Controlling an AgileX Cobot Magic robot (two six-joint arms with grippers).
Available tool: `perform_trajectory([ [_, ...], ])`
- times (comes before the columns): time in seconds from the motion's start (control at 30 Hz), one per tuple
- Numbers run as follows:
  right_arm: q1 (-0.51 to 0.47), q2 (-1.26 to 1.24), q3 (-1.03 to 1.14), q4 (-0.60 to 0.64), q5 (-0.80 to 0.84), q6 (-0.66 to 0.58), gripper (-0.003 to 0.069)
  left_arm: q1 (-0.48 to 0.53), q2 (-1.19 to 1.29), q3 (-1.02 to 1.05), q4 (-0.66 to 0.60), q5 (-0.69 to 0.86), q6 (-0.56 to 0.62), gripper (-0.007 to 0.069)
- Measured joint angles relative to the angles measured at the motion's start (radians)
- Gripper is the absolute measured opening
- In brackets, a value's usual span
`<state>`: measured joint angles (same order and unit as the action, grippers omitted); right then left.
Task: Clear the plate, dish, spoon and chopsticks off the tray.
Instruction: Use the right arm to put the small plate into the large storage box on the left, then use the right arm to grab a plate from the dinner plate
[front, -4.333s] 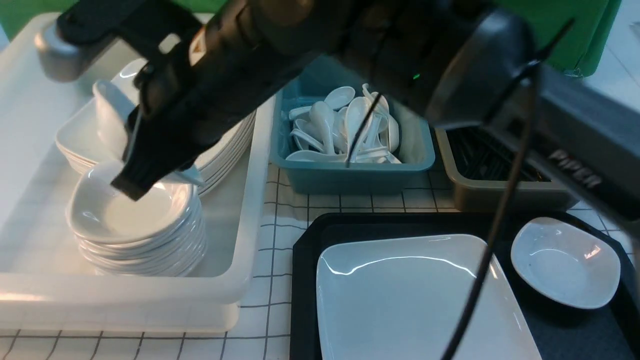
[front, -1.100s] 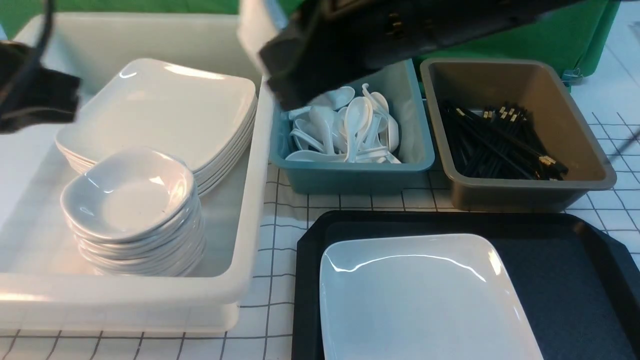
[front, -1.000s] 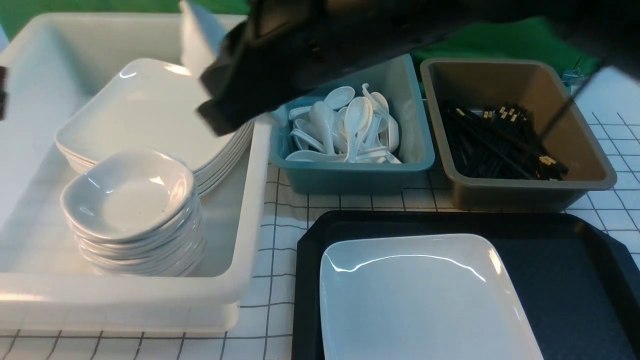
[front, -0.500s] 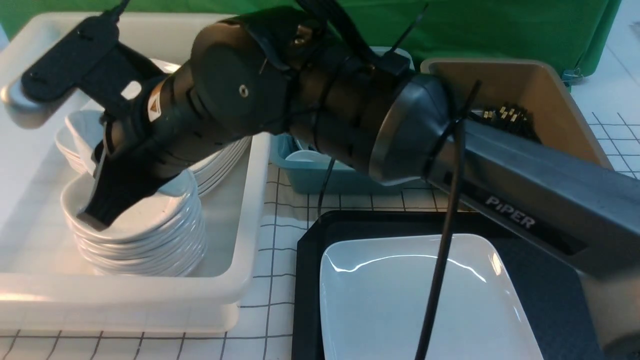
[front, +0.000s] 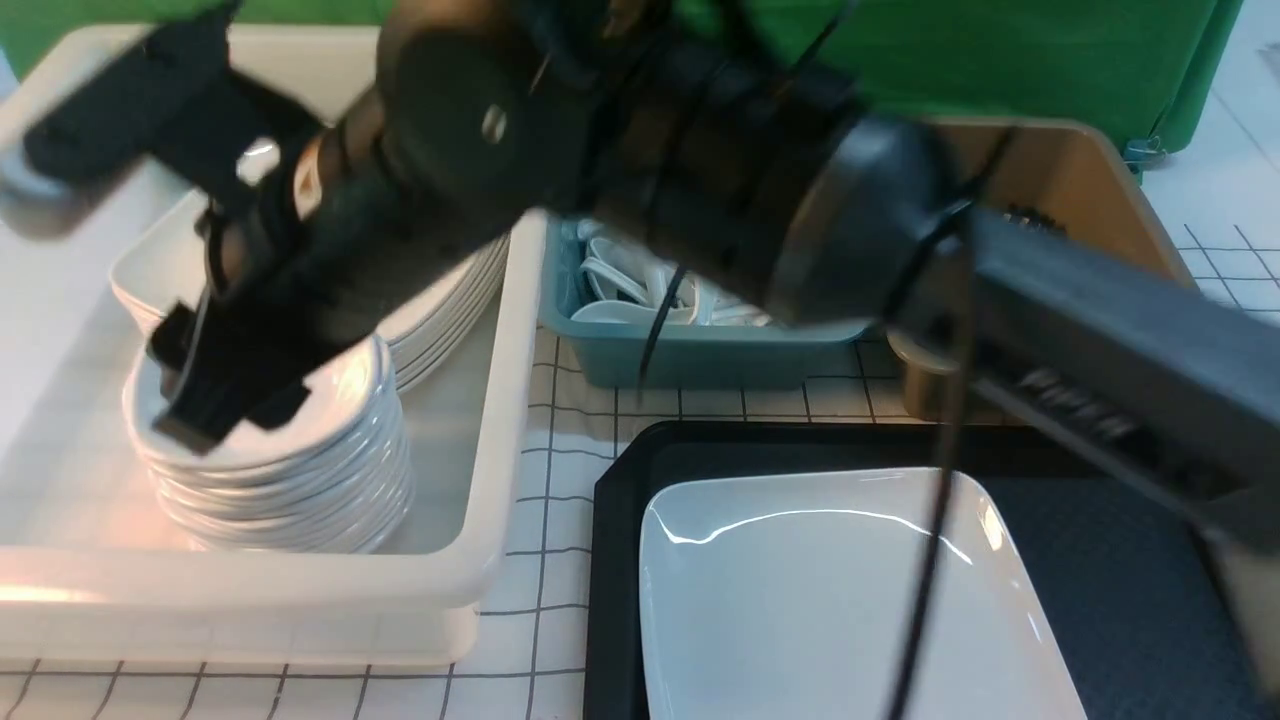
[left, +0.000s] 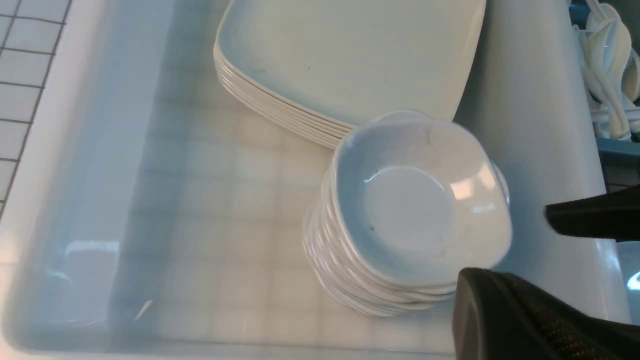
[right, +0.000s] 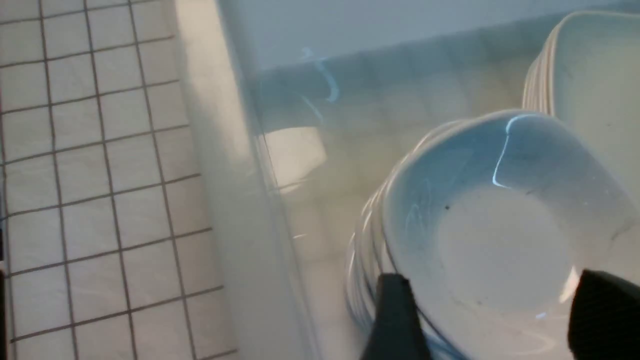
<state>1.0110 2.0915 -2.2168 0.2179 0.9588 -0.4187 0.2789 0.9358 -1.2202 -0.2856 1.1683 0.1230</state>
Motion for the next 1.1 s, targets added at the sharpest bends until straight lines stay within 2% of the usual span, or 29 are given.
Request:
perform_trajectory([
  [0.1, -0.012, -0.073, -0.061, -0.066, 0.130, 0.030, 0.0421, -0.015, 0.000, 0.000, -0.037, 0.000, 0.015, -0.0002],
  [0.17, -0.038, -0.128, -0.076, -0.162, 0.204, 0.089, 0.0319, -0.078, 0.000, 0.000, -0.049, 0.000, 0.021, -0.0002],
  [0.2, -0.043, -0.139, -0.076, -0.182, 0.212, 0.096, 0.0305, -0.086, 0.000, 0.000, -0.049, 0.000, 0.023, -0.0002],
  [0.23, -0.088, -0.185, -0.059, -0.236, 0.232, 0.142, 0.0181, -0.163, 0.000, 0.000, -0.051, 0.000, 0.025, -0.0002],
  [0.27, -0.137, -0.212, -0.036, -0.247, 0.234, 0.167, 0.0099, -0.229, 0.000, 0.005, -0.053, -0.001, 0.026, -0.0002],
  [0.3, -0.137, -0.212, -0.036, -0.247, 0.234, 0.167, 0.0099, -0.229, 0.000, 0.007, -0.053, -0.001, 0.026, -0.0002],
  [0.33, -0.222, -0.271, 0.039, -0.237, 0.240, 0.189, 0.0040, -0.330, 0.000, 0.030, -0.047, -0.004, 0.030, -0.0002],
  [0.43, -0.377, -0.363, 0.214, -0.166, 0.245, 0.204, 0.0003, -0.473, 0.000, 0.104, -0.010, -0.005, 0.030, -0.0002],
  [0.47, -0.387, -0.369, 0.228, -0.154, 0.245, 0.204, 0.0003, -0.491, 0.000, 0.117, -0.004, -0.006, 0.030, -0.0002],
  [0.5, -0.458, -0.422, 0.338, -0.119, 0.248, 0.195, 0.0000, -0.548, 0.000, 0.168, 0.012, -0.017, 0.029, -0.0002],
  [0.63, -0.658, -0.511, 0.640, -0.038, 0.255, 0.136, 0.0000, -0.651, 0.000, 0.293, 0.020, -0.110, 0.008, -0.0002],
  [0.7, -0.755, -0.530, 0.768, 0.023, 0.250, 0.104, 0.0013, -0.684, 0.000, 0.332, 0.017, -0.165, -0.004, -0.0002],
  [0.77, -0.865, -0.532, 0.917, 0.114, 0.222, 0.037, 0.0064, -0.705, 0.003, 0.352, 0.013, -0.224, -0.007, -0.0002],
  [0.83, -0.899, -0.529, 0.972, 0.153, 0.195, 0.001, 0.0098, -0.710, 0.007, 0.352, 0.008, -0.244, -0.004, -0.0002],
  [0.93, -0.957, -0.497, 1.111, 0.260, 0.066, -0.124, 0.0265, -0.711, 0.040, 0.350, -0.035, -0.303, 0.059, -0.0002],
  [1.1, -0.945, -0.409, 1.139, 0.301, -0.042, -0.170, 0.0481, -0.711, 0.154, 0.325, -0.160, -0.316, 0.204, -0.0002],
])
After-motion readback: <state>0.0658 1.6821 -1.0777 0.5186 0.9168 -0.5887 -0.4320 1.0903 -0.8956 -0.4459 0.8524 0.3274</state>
